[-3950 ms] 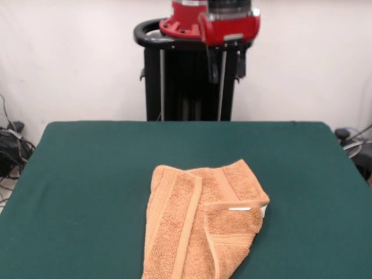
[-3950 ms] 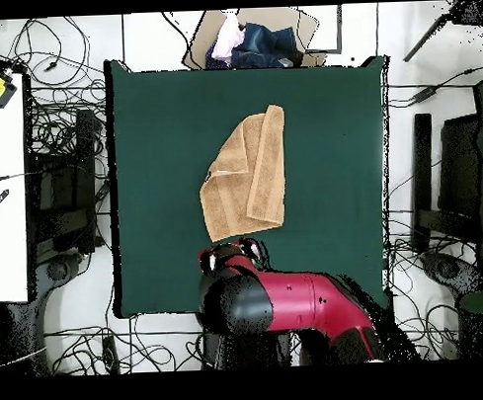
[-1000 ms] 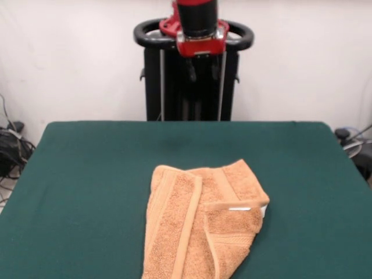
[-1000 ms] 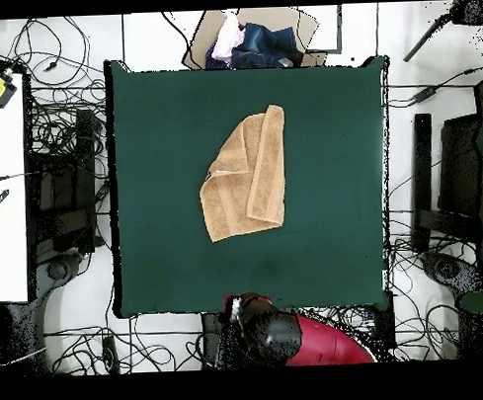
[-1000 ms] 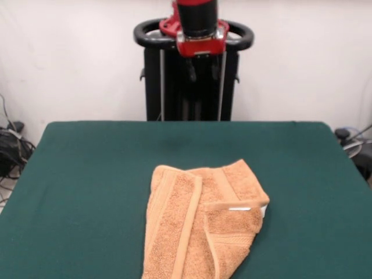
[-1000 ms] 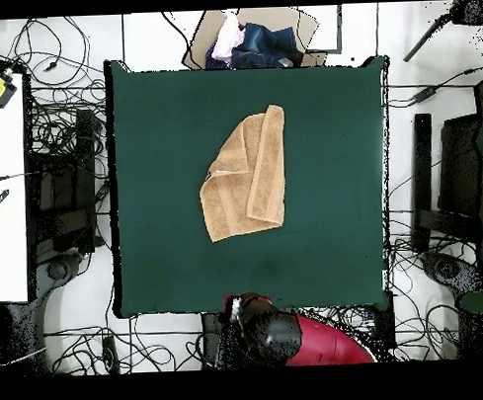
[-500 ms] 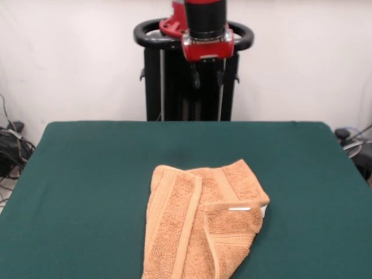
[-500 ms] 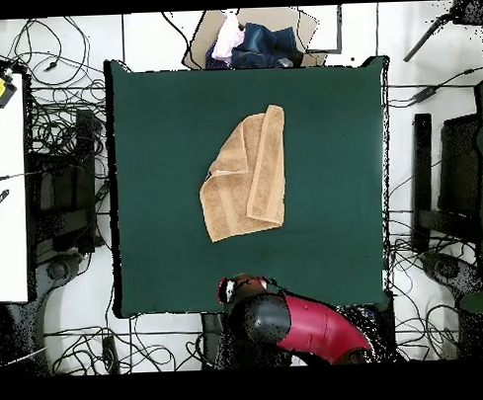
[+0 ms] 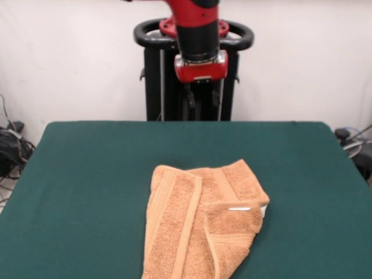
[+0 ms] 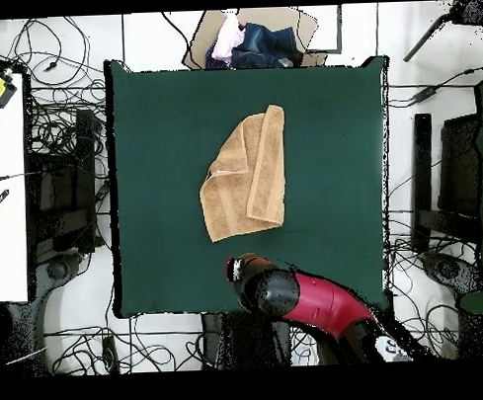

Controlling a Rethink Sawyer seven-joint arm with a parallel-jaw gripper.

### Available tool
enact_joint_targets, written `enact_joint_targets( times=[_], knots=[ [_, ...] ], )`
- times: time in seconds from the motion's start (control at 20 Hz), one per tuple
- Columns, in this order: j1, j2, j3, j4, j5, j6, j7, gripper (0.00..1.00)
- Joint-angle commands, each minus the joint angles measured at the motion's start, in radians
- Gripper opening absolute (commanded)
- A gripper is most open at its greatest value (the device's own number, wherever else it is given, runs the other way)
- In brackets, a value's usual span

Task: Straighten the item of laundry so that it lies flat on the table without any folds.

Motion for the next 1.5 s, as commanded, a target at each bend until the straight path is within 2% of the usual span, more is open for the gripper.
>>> enact_joint_targets(
  times=[0.05,0.3,0.7,1.05,1.5],
  knots=[
    [-0.045,0.147,0.087,-0.033,0.020,-0.143,0.177,1.00],
    [-0.029,0.101,0.089,-0.088,0.035,-0.051,0.152,1.00],
    [0.038,0.094,0.047,-0.286,0.044,0.142,0.107,1.00],
    [0.088,0.170,0.046,-0.450,0.068,0.251,0.140,1.00],
    [0.132,0.246,0.036,-0.567,0.071,0.255,0.156,1.00]
  ],
)
